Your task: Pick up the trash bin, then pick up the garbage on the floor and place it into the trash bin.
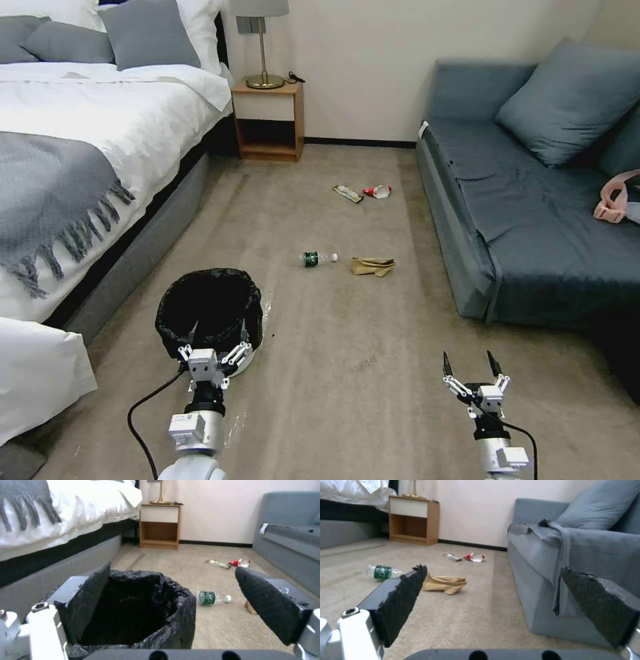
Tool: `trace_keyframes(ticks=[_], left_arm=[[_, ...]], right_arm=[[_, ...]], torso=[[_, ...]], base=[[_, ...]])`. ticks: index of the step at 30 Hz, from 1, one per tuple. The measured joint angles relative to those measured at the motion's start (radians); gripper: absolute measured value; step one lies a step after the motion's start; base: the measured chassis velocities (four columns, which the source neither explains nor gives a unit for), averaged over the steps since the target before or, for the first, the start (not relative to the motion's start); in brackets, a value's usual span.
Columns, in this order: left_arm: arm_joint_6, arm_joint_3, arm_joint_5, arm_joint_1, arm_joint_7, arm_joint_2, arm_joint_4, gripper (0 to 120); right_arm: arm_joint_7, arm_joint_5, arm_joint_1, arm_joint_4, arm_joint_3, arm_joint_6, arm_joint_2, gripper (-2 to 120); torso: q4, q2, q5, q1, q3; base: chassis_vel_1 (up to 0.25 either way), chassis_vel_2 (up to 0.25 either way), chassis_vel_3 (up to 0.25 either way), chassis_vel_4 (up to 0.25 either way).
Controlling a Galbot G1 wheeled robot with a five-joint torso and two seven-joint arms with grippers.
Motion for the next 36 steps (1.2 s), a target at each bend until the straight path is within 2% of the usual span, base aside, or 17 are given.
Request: trace_keyframes(ticks=[33, 34, 36], left_arm=[[0.009, -0.007, -0.010, 0.000, -0.001, 0.005, -0.004, 100], [0.013, -0.014, -0.014, 0.000, -0.003, 0.008, -0.006, 100], [0.040, -0.032, -0.044, -0.001, -0.011, 0.023, -0.023, 100]], right_arm=[[0.006, 0.005, -0.001, 0.008, -0.004, -0.005, -0.004, 100], [0.023, 0.019, -0.003, 0.029, -0.013, -0.025, -0.014, 100], [0.070, 0.057, -0.008, 0.089, -0.036, -0.077, -0.041, 100]], torso=[[-0.0001, 0.000, 0.0000, 0.000, 0.000], [-0.0002, 0.000, 0.0006, 0.000, 0.000], [0.0000, 0.000, -0.0011, 0.000, 0.000]], base=[[0.000, 0.000, 0.000, 0.000], [0.000, 0.000, 0.000, 0.000], [0.000, 0.000, 0.000, 0.000]])
